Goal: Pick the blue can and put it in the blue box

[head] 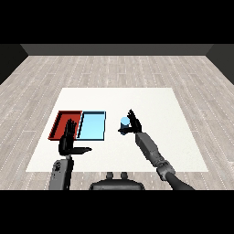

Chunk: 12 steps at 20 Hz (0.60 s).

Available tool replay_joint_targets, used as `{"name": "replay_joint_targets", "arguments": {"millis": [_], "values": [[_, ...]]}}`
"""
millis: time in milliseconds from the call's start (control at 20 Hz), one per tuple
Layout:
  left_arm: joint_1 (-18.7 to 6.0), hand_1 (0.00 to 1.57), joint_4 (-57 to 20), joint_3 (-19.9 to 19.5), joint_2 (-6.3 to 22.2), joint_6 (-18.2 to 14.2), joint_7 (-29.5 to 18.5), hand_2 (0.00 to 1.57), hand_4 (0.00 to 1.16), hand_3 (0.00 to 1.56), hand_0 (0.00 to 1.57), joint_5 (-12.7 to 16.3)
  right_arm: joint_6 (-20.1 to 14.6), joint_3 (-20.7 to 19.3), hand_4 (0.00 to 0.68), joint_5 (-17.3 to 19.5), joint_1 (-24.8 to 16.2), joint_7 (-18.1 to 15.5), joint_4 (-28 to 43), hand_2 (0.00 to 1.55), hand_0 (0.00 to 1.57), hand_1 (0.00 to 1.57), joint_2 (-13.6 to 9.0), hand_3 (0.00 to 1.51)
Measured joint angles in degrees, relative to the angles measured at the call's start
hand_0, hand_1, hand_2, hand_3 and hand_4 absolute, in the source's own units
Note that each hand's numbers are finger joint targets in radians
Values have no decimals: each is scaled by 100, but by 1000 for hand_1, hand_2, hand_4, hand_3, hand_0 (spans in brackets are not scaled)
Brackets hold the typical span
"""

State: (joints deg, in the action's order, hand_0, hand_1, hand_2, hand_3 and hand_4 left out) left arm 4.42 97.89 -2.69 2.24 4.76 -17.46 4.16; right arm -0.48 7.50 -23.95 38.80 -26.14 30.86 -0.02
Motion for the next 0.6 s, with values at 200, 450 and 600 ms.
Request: {"name": "replay_joint_targets", "arguments": {"millis": [200, 450, 600], "values": [[-53, 0, -39, 10, -14, -14, 3, 0, 0, 0, 0, -15, -217, 347, 0, -288, 91, 54, 2, 0, 0, 0, 1, 0], [-124, 0, -151, -65, 11, 10, -46, 0, 0, 0, 0, 35, -206, 647, 0, -655, 422, -123, -530, 0, 0, 0, 0, 0], [-81, 0, -88, -47, 3, 30, -43, 0, 0, 0, 0, 51, -238, 979, 0, -952, 542, -254, -755, 0, 0, 0, -1, 0]]}}
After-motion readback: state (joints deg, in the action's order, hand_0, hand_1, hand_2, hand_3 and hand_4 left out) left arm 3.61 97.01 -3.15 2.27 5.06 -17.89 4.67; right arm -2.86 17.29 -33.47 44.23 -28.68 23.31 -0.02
